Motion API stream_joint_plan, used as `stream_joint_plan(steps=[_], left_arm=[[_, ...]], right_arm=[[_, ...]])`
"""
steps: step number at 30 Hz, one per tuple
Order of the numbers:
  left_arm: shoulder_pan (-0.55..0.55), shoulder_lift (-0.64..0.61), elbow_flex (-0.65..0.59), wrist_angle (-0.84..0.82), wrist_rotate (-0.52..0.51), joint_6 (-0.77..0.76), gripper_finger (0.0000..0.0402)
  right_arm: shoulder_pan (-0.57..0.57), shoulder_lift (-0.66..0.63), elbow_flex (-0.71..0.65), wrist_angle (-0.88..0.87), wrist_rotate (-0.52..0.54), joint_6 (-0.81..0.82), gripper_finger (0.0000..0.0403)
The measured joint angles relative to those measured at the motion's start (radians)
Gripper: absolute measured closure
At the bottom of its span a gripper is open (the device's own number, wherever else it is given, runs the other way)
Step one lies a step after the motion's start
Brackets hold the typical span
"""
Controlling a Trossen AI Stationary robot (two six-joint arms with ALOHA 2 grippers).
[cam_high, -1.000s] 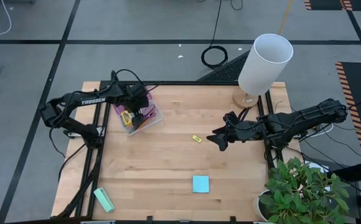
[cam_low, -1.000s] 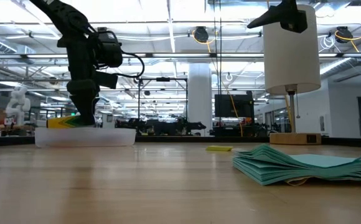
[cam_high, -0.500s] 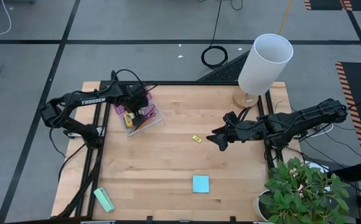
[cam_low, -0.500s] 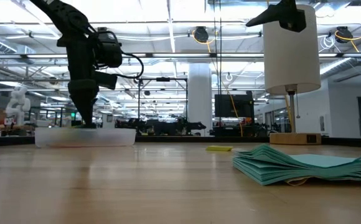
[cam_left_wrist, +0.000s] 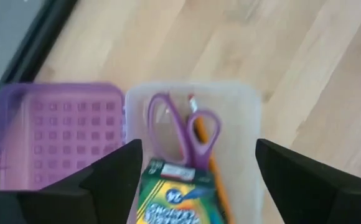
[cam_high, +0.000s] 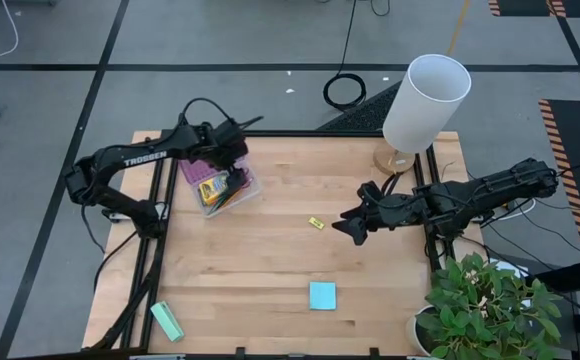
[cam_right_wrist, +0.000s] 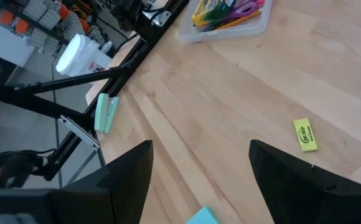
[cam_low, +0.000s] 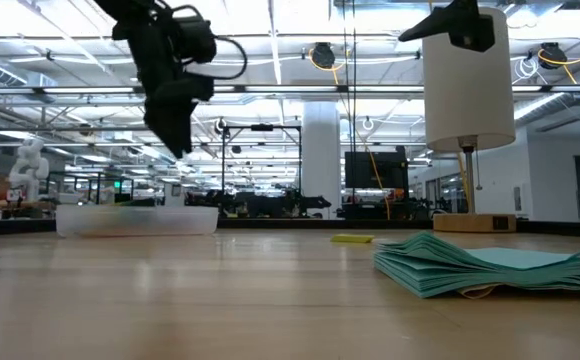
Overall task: Pack school essentials
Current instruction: Put the blue sticky notes into the supply box
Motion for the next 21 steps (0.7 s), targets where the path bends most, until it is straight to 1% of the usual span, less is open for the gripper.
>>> stream_joint_plan(steps=[3, 6, 9, 13, 16, 21], left_arm=[[-0.022, 0.0, 0.028, -0.003, 0.0, -0.081, 0.0097], [-0.057, 0.0, 0.047, -0.008, 0.01, -0.165, 0.0104], [-0.111, 0.0, 0.057, -0.009, 0.042, -0.251, 0.0111], [-0.214, 0.0, 0.069, -0.007, 0.056, -0.359, 0.0124], [-0.308, 0.0, 0.07, 0.005, 0.057, -0.44, 0.0133], [-0.466, 0.0, 0.069, 0.08, 0.037, -0.602, 0.015]], right_arm=[[0.002, 0.0, 0.0, -0.006, -0.009, -0.001, 0.0145], [0.003, 0.0, 0.0, -0.013, -0.057, -0.005, 0.0145], [0.003, 0.0, 0.0, -0.024, -0.105, -0.008, 0.0145], [0.007, 0.0, 0.0, -0.032, -0.154, -0.025, 0.0145], [0.02, 0.0, 0.0, -0.039, -0.164, -0.042, 0.0145], [0.045, 0.0, 0.0, -0.049, -0.186, -0.067, 0.0145]])
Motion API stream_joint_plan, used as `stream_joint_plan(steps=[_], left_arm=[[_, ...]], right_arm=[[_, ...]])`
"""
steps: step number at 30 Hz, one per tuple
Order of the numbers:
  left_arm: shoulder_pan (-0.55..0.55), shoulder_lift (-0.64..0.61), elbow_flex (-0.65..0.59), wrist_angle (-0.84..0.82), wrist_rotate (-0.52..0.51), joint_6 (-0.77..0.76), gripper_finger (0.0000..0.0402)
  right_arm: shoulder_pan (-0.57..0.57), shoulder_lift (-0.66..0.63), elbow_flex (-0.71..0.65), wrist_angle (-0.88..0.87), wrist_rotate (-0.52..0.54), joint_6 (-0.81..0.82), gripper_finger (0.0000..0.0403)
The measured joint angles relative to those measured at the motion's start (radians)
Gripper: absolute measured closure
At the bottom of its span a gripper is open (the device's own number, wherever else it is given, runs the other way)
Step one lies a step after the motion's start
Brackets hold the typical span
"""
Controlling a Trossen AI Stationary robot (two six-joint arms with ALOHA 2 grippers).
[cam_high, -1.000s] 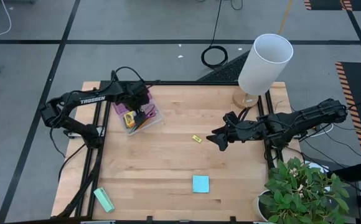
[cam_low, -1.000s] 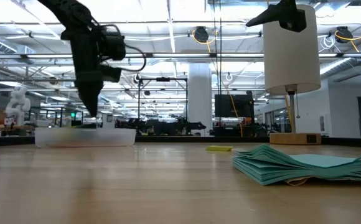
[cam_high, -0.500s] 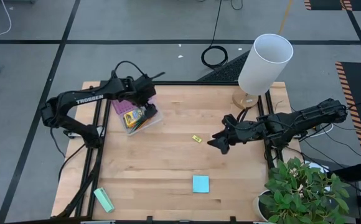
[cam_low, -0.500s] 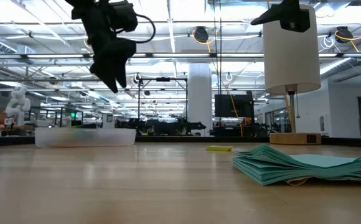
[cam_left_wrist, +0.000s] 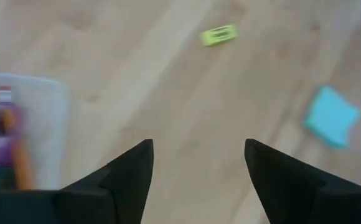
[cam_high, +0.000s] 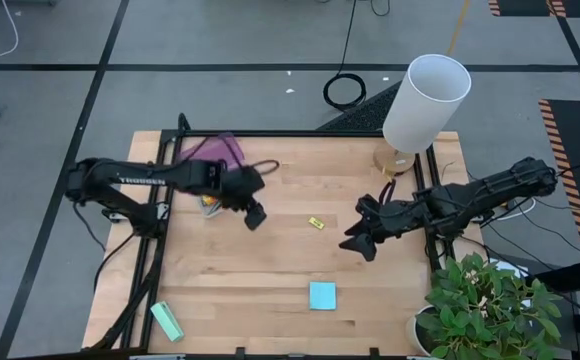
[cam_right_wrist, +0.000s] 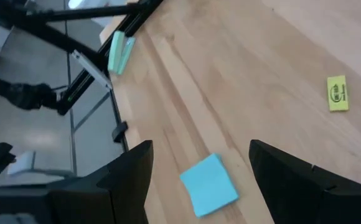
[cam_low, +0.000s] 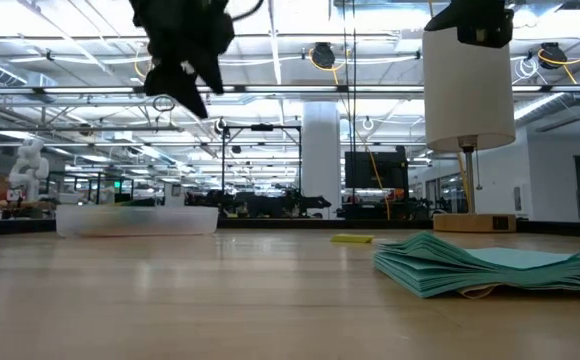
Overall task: Pack school essentials
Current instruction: Put the blue sticky notes into the supply box
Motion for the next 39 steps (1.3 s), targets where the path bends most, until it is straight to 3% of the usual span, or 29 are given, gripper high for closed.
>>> stream_joint_plan(steps=[10, 19, 27, 35, 39], left_arm=[[-0.249, 0.0, 0.0, 0.246, -0.089, -0.253, 0.0192], [-0.371, 0.0, 0.0, 0.386, -0.09, -0.267, 0.0244], [-0.373, 0.0, 0.0, 0.381, -0.086, -0.136, 0.0267], [-0.349, 0.0, 0.0, 0.381, -0.104, 0.127, 0.0275], [-0.331, 0.0, 0.0, 0.385, -0.051, 0.242, 0.0275]], right_arm=[[0.057, 0.0, 0.0, -0.007, -0.022, -0.014, 0.0145], [0.07, 0.0, 0.0, -0.008, -0.02, 0.067, 0.0145], [0.07, 0.0, 0.0, -0.015, -0.009, 0.231, 0.0145], [0.118, 0.001, 0.0, 0.003, -0.009, 0.601, 0.0145], [0.192, 0.024, 0.0, 0.047, 0.084, 0.784, 0.0145]])
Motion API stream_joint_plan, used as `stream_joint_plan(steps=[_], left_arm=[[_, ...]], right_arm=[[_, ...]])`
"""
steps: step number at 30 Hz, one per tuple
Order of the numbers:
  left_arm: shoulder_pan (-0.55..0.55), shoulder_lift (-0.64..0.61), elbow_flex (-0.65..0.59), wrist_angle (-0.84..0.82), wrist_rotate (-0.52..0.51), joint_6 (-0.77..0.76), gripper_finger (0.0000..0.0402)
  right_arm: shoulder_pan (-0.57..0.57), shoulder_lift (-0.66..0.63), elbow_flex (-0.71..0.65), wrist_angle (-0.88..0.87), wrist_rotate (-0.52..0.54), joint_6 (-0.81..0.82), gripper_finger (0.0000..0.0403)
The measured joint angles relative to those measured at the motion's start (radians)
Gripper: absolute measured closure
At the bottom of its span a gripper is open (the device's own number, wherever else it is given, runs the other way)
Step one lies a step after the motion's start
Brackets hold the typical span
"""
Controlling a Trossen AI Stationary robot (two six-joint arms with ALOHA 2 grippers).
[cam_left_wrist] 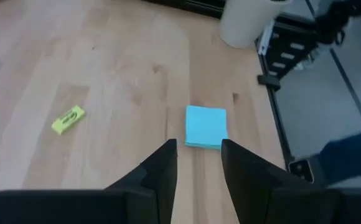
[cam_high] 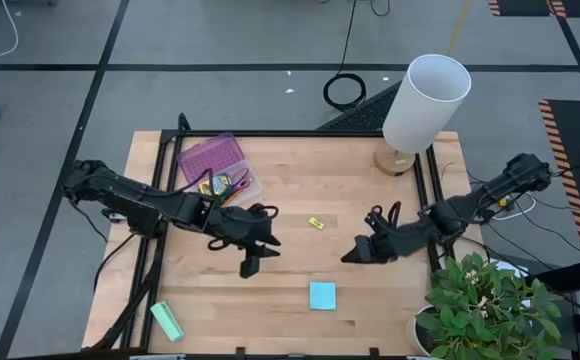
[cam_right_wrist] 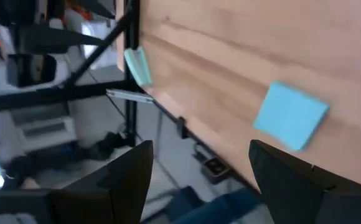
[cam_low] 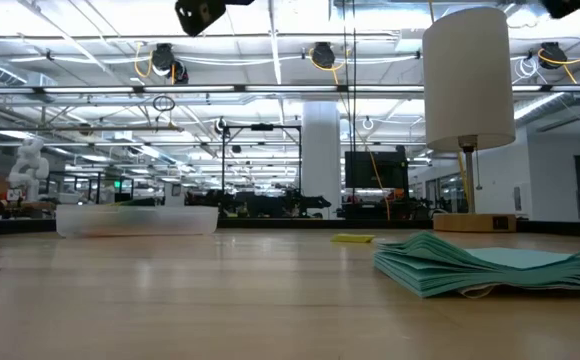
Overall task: Pack school essentials
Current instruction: Put the blue sticky notes into the supply box
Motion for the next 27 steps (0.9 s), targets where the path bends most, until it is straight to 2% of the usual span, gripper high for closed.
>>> stream_joint_plan(steps=[4, 9, 13, 16, 20, 27], left_arm=[[0.012, 0.02, 0.0, 0.028, 0.03, 0.082, 0.0275], [0.008, 0.082, 0.001, 0.118, 0.072, 0.13, 0.0275], [-0.008, 0.164, 0.0, 0.258, 0.122, 0.132, 0.0275], [-0.03, 0.231, 0.0, 0.355, 0.126, 0.132, 0.0275], [-0.062, 0.308, 0.0, 0.411, 0.117, 0.107, 0.0275], [-0.102, 0.415, 0.0, 0.422, 0.097, 0.036, 0.0275]], right_arm=[[0.06, 0.048, 0.0, 0.042, 0.054, 0.113, 0.0145], [0.081, 0.126, 0.0, 0.046, 0.051, 0.209, 0.0145], [0.079, 0.178, 0.0, 0.039, -0.014, 0.226, 0.0145], [0.067, 0.213, 0.0, 0.033, -0.025, 0.233, 0.0145], [0.059, 0.255, 0.0, 0.022, -0.028, 0.249, 0.0145], [0.061, 0.313, 0.0, 0.014, -0.105, 0.198, 0.0145]])
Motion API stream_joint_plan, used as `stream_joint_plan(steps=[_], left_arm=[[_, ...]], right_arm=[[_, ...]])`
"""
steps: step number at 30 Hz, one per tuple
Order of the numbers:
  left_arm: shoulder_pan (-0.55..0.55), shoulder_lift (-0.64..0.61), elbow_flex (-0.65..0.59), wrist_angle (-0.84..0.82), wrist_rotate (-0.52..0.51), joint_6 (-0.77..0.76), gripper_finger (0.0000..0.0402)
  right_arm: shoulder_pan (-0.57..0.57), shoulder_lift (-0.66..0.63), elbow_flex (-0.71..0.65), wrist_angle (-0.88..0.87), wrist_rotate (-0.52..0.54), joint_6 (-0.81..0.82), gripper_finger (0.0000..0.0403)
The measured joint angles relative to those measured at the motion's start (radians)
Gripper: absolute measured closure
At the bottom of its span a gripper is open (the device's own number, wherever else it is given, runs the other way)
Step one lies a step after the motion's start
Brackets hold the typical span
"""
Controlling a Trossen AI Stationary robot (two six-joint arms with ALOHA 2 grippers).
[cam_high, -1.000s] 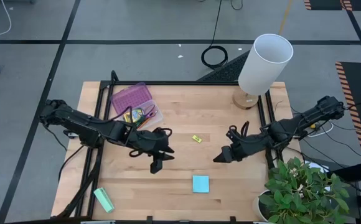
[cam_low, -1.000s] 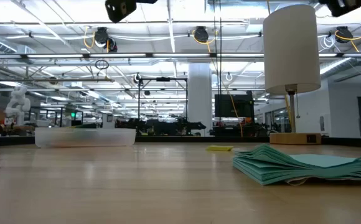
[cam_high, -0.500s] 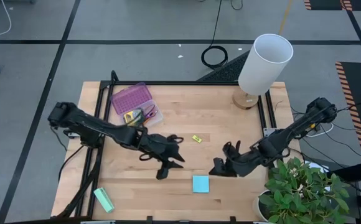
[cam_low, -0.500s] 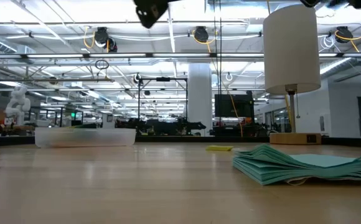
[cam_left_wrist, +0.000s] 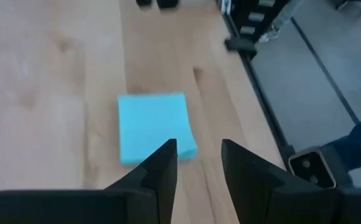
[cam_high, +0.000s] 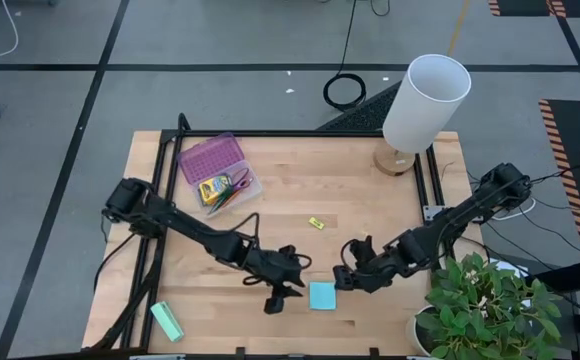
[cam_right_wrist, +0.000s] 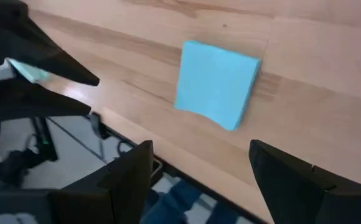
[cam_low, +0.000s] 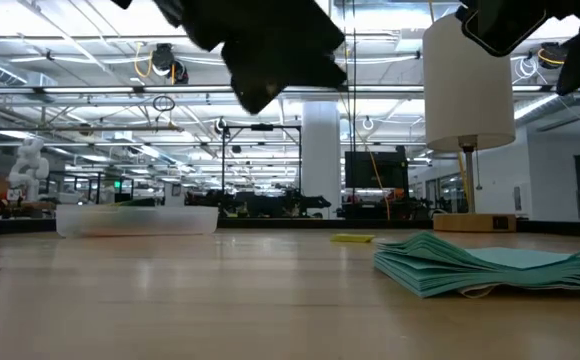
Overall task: Pack school essentials
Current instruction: Put the blue sticky notes into the supply box
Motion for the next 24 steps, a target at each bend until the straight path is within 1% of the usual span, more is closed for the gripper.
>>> stream_joint_plan(steps=[6, 9, 12, 17, 18, 20, 24], left_arm=[[-0.035, 0.03, 0.0, 0.01, -0.001, -0.079, 0.0275], [-0.054, 0.033, 0.0, 0.005, -0.032, -0.096, 0.0275], [-0.066, 0.041, 0.0, 0.004, -0.074, -0.096, 0.0275], [-0.072, 0.058, 0.002, 0.004, -0.113, -0.123, 0.0275], [-0.072, 0.063, 0.0, -0.016, -0.116, -0.125, 0.0275], [-0.072, 0.069, -0.003, -0.036, -0.125, -0.133, 0.0275], [-0.065, 0.075, 0.0, -0.031, -0.141, -0.154, 0.0275]], right_arm=[[0.0, 0.021, -0.013, 0.014, -0.021, -0.107, 0.0145], [-0.002, 0.021, -0.041, 0.027, -0.021, -0.134, 0.0145], [-0.002, 0.021, -0.099, 0.108, -0.021, -0.138, 0.0145], [-0.002, 0.021, -0.205, 0.328, -0.021, -0.113, 0.0145], [-0.002, 0.021, -0.226, 0.363, -0.02, -0.103, 0.0145], [-0.002, 0.021, -0.252, 0.402, -0.02, -0.083, 0.0145], [-0.002, 0.021, -0.276, 0.406, -0.018, -0.081, 0.0145]])
